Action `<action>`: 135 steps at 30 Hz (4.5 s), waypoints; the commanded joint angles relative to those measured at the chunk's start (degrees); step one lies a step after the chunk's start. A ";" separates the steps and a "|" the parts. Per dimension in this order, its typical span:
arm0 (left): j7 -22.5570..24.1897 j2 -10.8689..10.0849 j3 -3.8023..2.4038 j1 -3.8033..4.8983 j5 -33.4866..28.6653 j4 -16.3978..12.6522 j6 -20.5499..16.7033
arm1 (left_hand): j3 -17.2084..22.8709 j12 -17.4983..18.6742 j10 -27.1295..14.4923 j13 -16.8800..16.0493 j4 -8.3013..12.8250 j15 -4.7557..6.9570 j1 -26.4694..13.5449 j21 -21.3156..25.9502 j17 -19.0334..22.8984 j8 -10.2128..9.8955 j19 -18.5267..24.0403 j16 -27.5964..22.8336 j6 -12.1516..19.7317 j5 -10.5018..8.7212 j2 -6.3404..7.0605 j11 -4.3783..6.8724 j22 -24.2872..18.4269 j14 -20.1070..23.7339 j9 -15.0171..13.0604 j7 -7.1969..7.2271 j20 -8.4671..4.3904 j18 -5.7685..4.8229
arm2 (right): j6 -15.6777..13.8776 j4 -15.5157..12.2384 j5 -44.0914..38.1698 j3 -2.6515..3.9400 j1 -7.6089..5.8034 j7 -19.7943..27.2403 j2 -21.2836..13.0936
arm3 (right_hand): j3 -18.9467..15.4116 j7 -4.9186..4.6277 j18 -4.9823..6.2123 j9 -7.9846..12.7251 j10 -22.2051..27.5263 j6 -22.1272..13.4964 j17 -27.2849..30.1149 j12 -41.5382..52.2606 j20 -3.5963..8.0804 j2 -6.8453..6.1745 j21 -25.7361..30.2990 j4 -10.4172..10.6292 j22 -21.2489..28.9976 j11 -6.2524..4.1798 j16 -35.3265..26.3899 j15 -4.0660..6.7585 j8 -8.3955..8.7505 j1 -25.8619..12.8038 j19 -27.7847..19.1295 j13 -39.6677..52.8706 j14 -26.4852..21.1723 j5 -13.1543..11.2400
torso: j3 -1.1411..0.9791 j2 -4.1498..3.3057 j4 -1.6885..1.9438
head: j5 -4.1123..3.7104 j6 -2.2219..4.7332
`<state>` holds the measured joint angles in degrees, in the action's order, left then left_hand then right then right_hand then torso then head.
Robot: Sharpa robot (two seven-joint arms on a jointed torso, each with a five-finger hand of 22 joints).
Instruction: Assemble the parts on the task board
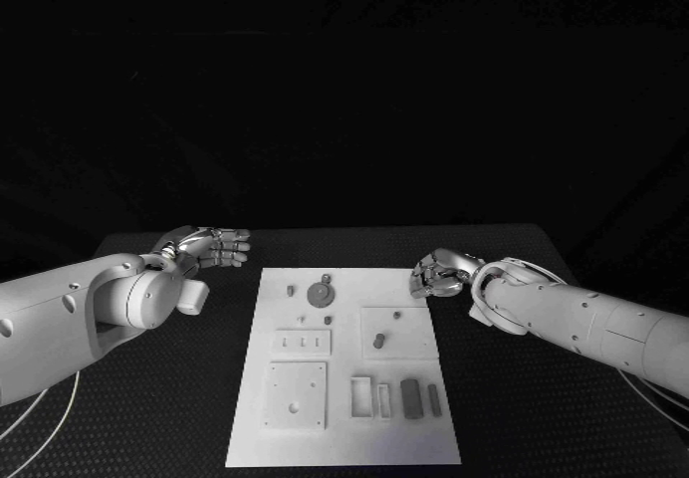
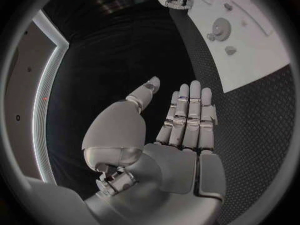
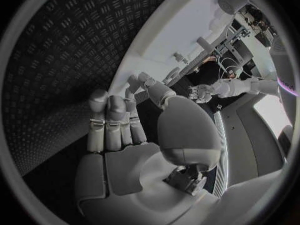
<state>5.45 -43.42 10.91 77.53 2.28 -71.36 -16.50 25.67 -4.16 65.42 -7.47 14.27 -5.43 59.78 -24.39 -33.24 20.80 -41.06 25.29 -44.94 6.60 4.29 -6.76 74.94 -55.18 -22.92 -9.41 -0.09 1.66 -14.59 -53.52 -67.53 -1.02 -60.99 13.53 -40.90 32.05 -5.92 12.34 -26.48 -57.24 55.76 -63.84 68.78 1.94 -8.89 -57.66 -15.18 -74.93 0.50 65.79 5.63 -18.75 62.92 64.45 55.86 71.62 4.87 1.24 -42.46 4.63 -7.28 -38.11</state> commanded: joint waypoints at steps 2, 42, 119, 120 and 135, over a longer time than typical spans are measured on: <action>0.49 0.08 -0.04 0.03 0.24 -0.09 0.92 | 0.31 0.24 -0.33 0.01 0.10 -0.40 -0.47 -0.35 -0.06 -0.18 0.45 -0.25 -0.01 -0.23 0.05 0.03 1.19 -0.14 -0.07 -0.12 0.14 0.44 | 0.48 0.00 -0.76 0.01 0.13 0.22 0.20 | 0.52 -0.44 2.66 -0.11 -0.15 1.08 -0.08 0.34 0.00 0.79 -0.43 -0.04 -1.01 -0.45 0.30 0.40 -0.20 -0.10 0.46 -0.08 -0.04 -0.48 | -0.02 -0.02 -0.03 | -0.03 -0.01; -7.72 0.60 -0.32 0.18 8.58 -3.85 8.15 | -1.18 -2.89 9.80 -3.05 -2.47 1.14 -5.97 -1.11 -2.58 1.51 -0.39 1.67 -8.43 -1.66 -0.94 2.87 1.09 -3.06 -1.51 1.92 -1.17 0.04 | -5.92 -14.60 -7.62 1.13 -4.26 -10.31 -1.43 | 7.78 1.24 2.66 -1.95 -2.67 5.41 -0.35 0.61 1.33 0.96 -1.89 2.18 -0.80 -2.07 1.07 1.96 -1.63 -1.92 2.65 -0.32 1.89 3.62 | 0.15 0.38 -0.15 | 0.65 1.09; -15.59 5.52 -0.06 0.24 14.13 -8.20 11.92 | -1.52 -1.23 9.59 -4.47 -5.38 1.20 -9.65 -1.16 -3.66 -0.80 0.04 2.48 -7.39 -3.55 0.21 2.74 1.20 -2.04 -1.46 1.20 -1.40 -0.02 | -6.96 -27.09 -20.30 1.15 -5.11 -15.53 6.37 | 9.30 1.40 2.66 -2.75 -3.14 5.34 -0.29 0.26 1.94 -0.97 -1.62 3.29 -0.40 -2.27 0.85 2.21 -1.41 -1.97 3.60 -0.38 2.40 1.94 | 0.32 0.99 -0.34 | 3.18 0.08; -15.59 5.52 -0.06 0.24 14.13 -8.19 11.92 | -1.49 -1.23 9.62 -4.49 -5.30 1.20 -9.55 -1.17 -3.67 -0.79 0.03 2.49 -7.42 -3.54 0.12 2.75 1.20 -2.05 -1.47 1.21 -1.40 -0.02 | -6.98 -27.12 -20.30 1.15 -5.11 -15.52 6.39 | 9.30 1.40 2.66 -2.75 -3.14 5.34 -0.29 0.26 1.94 -0.97 -1.62 3.30 -0.40 -2.27 0.85 2.21 -1.41 -1.97 3.60 -0.38 2.40 1.94 | 0.32 0.98 -0.34 | 3.16 0.03; -15.80 5.65 -0.06 0.23 14.30 -8.00 12.09 | -0.32 -1.12 10.35 -5.29 -2.82 1.26 -6.75 -1.48 -3.92 -0.72 0.00 2.88 -8.51 -0.95 -2.73 3.13 1.17 -2.19 -1.93 1.64 -1.43 -0.28 | -6.69 -27.04 -20.29 1.15 -5.11 -15.43 6.84 | 9.31 1.39 2.66 -2.79 -3.15 5.31 -0.29 0.23 1.97 -1.02 -1.60 3.33 -0.39 -2.26 0.82 2.20 -1.38 -1.99 3.63 -0.39 2.42 1.97 | 0.30 0.99 -0.37 | 3.11 -0.07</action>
<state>-10.94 -38.09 10.94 77.68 16.47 -79.11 -5.76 25.42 -5.65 75.36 -12.72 11.18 -4.20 53.01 -25.50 -37.09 19.97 -41.25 27.88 -53.11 5.36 1.83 -3.57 74.91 -57.43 -24.80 -7.79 -1.52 0.88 -21.74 -80.38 -87.24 0.13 -66.14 -2.33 -34.28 40.96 -3.15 12.44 -28.76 -59.92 59.33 -64.07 69.21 3.89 -10.11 -59.21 -11.94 -74.91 -1.73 66.48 7.53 -20.07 60.53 67.86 55.52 73.97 6.65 1.56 -41.45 4.31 -4.17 -38.15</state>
